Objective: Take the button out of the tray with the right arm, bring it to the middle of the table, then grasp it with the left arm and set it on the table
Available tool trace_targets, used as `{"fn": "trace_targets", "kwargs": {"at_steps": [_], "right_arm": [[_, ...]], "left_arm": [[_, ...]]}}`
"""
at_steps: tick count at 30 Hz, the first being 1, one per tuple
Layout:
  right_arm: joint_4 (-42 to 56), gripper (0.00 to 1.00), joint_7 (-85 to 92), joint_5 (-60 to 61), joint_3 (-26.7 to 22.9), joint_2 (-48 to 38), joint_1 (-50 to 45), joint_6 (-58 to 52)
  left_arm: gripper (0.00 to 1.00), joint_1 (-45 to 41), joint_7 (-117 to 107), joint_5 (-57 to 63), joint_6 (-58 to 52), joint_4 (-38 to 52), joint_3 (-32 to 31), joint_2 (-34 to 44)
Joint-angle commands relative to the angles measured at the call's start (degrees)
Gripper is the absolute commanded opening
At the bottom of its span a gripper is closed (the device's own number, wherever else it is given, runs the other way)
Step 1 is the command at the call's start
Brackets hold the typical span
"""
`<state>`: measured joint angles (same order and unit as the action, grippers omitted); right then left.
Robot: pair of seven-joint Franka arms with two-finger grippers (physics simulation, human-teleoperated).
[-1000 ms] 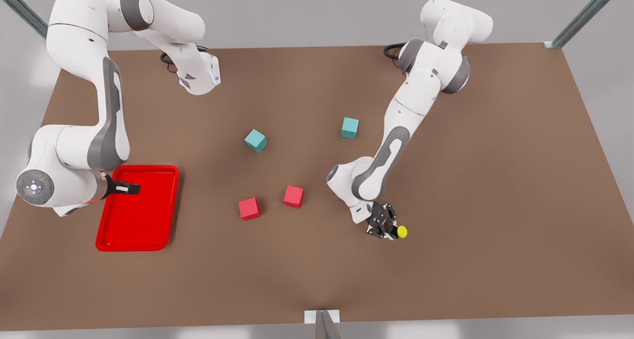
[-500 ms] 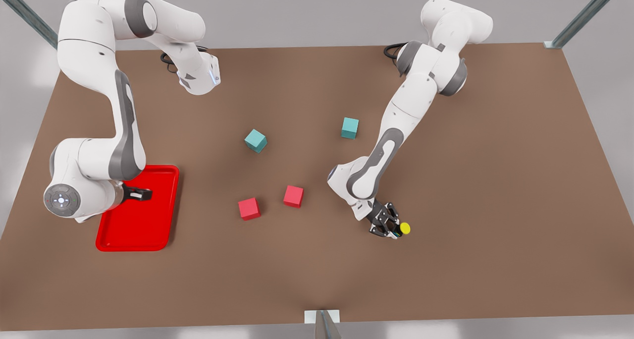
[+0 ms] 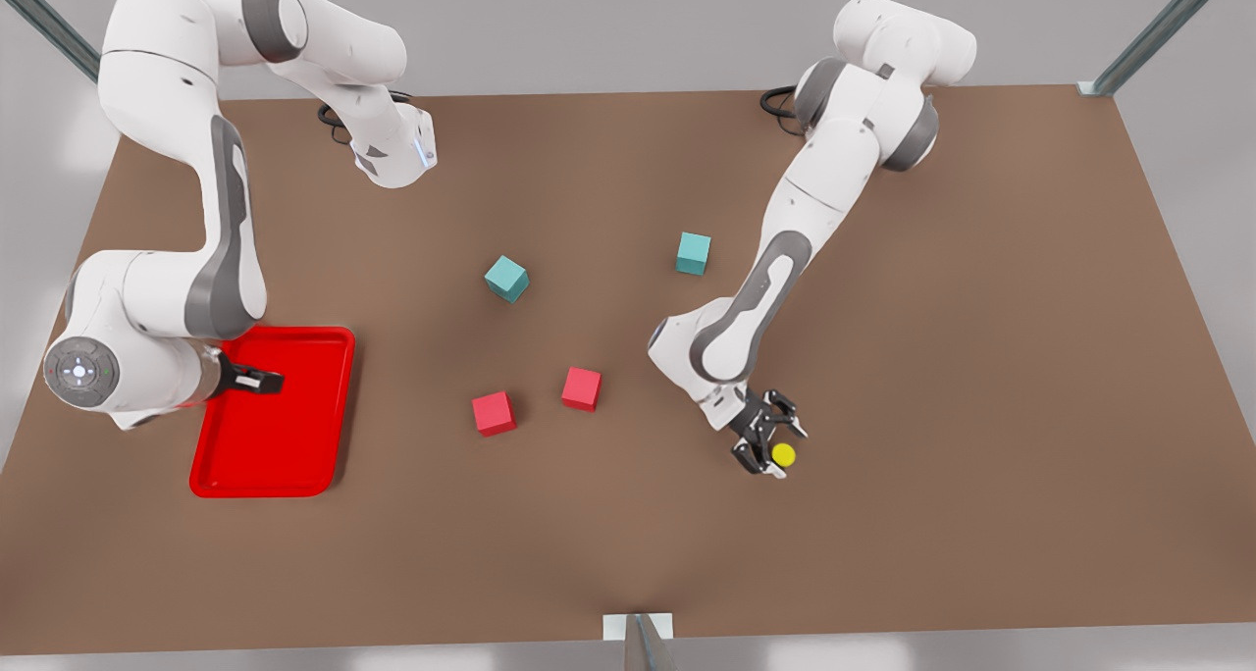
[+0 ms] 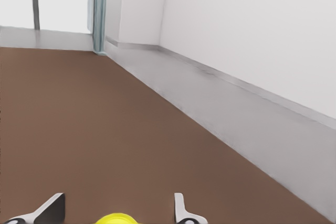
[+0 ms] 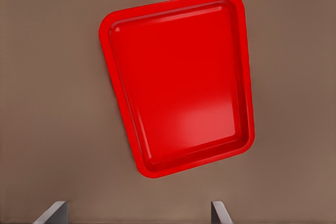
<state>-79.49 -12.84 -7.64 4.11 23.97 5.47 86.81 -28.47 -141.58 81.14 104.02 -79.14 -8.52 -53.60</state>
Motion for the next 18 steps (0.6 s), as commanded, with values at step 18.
{"fn": "trace_targets", "kwargs": {"at_steps": [18], "right_arm": [[6.8,1.0,14.2,3.2,0.3,1.3,10.1,-1.3]], "left_arm": [[1.0,23.1,147.1,-83.8,-24.2,0.7,6.1,46.7]]}}
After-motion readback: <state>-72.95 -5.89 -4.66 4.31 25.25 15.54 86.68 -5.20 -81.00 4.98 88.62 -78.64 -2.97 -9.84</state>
